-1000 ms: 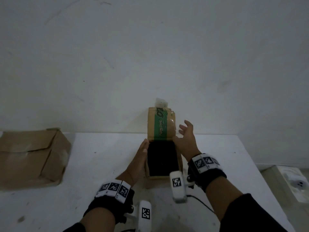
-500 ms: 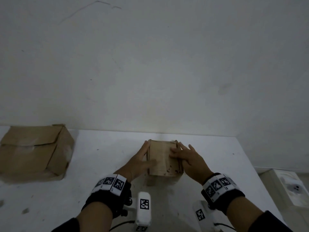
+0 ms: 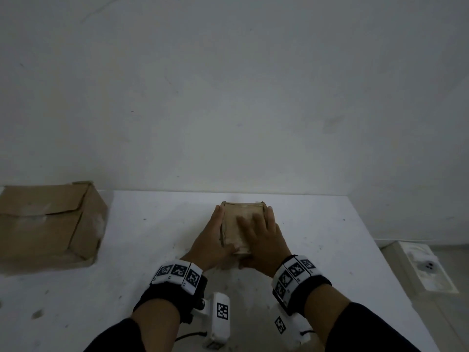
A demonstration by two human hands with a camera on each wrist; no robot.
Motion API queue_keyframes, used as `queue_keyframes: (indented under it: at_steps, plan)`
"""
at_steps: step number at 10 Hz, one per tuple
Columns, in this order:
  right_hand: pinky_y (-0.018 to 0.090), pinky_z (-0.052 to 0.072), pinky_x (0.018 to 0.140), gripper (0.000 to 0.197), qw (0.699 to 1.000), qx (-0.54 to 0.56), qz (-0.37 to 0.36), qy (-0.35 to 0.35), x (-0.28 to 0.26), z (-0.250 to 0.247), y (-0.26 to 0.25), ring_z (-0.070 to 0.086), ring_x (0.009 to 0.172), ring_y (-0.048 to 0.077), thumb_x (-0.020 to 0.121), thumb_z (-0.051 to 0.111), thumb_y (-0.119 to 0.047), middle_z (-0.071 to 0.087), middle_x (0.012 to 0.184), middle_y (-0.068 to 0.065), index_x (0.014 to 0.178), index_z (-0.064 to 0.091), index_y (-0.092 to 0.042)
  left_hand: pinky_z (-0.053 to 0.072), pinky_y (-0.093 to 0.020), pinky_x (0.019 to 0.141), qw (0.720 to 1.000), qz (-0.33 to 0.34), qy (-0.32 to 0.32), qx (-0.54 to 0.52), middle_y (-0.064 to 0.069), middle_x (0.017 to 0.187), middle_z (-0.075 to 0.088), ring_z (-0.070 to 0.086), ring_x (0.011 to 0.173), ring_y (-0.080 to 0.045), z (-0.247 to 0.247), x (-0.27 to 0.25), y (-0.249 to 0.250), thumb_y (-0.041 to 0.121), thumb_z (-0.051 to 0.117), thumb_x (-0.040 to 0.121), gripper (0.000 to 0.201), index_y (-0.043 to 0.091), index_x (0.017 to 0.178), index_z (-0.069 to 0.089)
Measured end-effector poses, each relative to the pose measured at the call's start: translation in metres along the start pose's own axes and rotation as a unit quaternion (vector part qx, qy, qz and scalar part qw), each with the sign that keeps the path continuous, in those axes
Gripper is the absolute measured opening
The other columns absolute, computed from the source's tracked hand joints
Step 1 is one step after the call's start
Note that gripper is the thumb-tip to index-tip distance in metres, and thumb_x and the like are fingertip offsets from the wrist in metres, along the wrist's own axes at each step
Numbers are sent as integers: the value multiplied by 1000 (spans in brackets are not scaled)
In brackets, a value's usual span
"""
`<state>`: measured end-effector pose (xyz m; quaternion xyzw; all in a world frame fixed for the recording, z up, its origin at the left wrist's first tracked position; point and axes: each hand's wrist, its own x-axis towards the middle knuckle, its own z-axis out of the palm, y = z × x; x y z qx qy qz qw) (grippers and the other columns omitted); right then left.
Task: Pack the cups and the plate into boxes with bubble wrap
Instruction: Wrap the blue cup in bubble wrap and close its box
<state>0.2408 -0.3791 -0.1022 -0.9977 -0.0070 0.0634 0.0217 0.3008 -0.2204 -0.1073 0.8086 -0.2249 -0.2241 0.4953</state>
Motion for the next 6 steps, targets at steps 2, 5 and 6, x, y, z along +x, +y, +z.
queue_keyframes:
  at_steps: [2,5,6]
  plan:
    - [63,25,107,112,999,-12,21,-27,0,-6,0,2,138,51,54,54,-81,16,147,20,138,-2,-32,23,-37,117,1000,6,3,5,3,158,2,13,144,-15,1,4,-7,21,72,77,105,23,149,-5]
    - [61,20,109,104,996,-50,50,-52,3,-10,-11,1,138,52,70,68,-52,13,149,22,138,-7,-29,37,-37,108,992,-17,68,103,1,155,22,39,133,-21,7,-7,0,36,66,81,89,23,148,9]
    - [58,10,114,110,991,-52,59,-110,0,-28,-9,-15,139,44,74,71,-41,-5,153,15,145,-12,-31,37,-32,106,987,-3,79,140,-2,150,32,45,128,-21,3,-23,11,29,56,90,68,19,146,19]
